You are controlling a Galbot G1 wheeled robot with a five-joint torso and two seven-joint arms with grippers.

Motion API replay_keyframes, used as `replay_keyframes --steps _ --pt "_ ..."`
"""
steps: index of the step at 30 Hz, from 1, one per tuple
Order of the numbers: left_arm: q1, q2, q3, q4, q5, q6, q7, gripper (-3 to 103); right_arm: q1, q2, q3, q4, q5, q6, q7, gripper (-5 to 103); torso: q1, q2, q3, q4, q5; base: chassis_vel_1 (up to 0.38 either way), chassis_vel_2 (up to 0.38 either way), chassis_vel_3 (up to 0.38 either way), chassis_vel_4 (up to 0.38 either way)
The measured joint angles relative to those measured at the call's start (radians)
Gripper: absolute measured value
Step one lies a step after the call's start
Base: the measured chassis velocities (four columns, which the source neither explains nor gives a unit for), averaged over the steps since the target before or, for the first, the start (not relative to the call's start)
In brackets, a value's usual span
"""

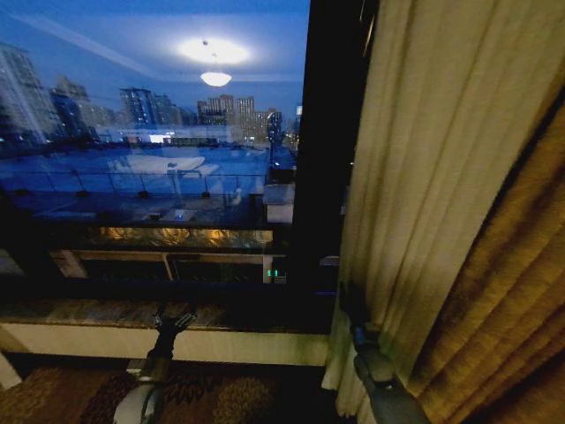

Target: Open the curtains by pulling them apart, changing their state from closed to fully open.

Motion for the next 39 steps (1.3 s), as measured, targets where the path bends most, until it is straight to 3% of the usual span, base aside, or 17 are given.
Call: replay_keyframes --steps 4,6,8,13,39 --pt "0.000 0.000 0.000 0.000 0.000 0.000 0.000 100 -0.023 0.013 -0.002 0.017 -0.009 0.006 -0.002 65 0.000 0.000 0.000 0.0000 -0.0001 0.000 0.000 0.000 0.000" --pt "0.000 0.000 0.000 0.000 0.000 0.000 0.000 100 -0.035 0.025 0.001 0.020 -0.025 0.021 0.003 76 0.000 0.000 0.000 0.0000 0.0000 0.000 0.000 0.000 0.000" --pt "0.000 0.000 0.000 0.000 0.000 0.000 0.000 100 -0.039 0.028 0.004 0.020 -0.035 0.026 0.004 76 0.000 0.000 0.000 0.0000 0.0000 0.000 0.000 0.000 0.000" --pt "0.000 0.000 0.000 0.000 0.000 0.000 0.000 100 -0.063 0.029 0.011 0.041 -0.050 0.028 0.017 99 0.000 0.000 0.000 0.0000 0.0001 0.000 0.000 0.000 0.000" --pt "0.000 0.000 0.000 0.000 0.000 0.000 0.000 100 -0.086 0.011 0.020 0.076 -0.042 -0.004 0.029 100 0.000 0.000 0.000 0.0000 0.0001 0.000 0.000 0.000 0.000"
